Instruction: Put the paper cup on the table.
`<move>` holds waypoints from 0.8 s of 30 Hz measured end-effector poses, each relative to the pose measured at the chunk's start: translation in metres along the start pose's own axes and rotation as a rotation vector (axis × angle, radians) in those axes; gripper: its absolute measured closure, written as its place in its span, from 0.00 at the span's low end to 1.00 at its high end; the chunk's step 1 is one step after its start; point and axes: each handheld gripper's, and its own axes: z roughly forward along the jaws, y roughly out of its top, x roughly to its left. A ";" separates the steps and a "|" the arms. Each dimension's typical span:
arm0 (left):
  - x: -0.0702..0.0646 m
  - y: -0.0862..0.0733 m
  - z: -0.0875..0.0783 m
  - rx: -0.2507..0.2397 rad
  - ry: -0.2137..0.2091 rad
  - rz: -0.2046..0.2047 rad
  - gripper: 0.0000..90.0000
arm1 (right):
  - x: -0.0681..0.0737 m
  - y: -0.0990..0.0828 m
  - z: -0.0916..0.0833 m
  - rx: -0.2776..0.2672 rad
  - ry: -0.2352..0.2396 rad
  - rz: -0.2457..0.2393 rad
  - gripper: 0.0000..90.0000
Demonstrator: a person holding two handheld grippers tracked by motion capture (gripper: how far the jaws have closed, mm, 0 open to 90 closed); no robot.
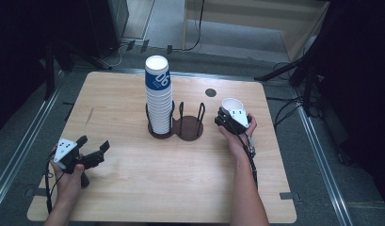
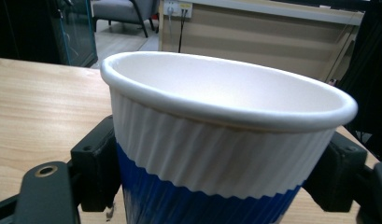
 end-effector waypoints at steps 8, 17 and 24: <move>0.000 0.000 0.000 0.015 -0.014 0.003 0.10 | -0.001 -0.001 0.000 0.033 0.023 0.027 0.19; 0.000 0.000 0.000 0.020 -0.017 0.004 0.10 | -0.003 0.000 0.000 0.083 0.043 0.054 0.08; 0.001 0.001 0.000 0.024 -0.022 0.002 0.10 | -0.005 0.007 -0.007 0.086 0.109 0.098 0.00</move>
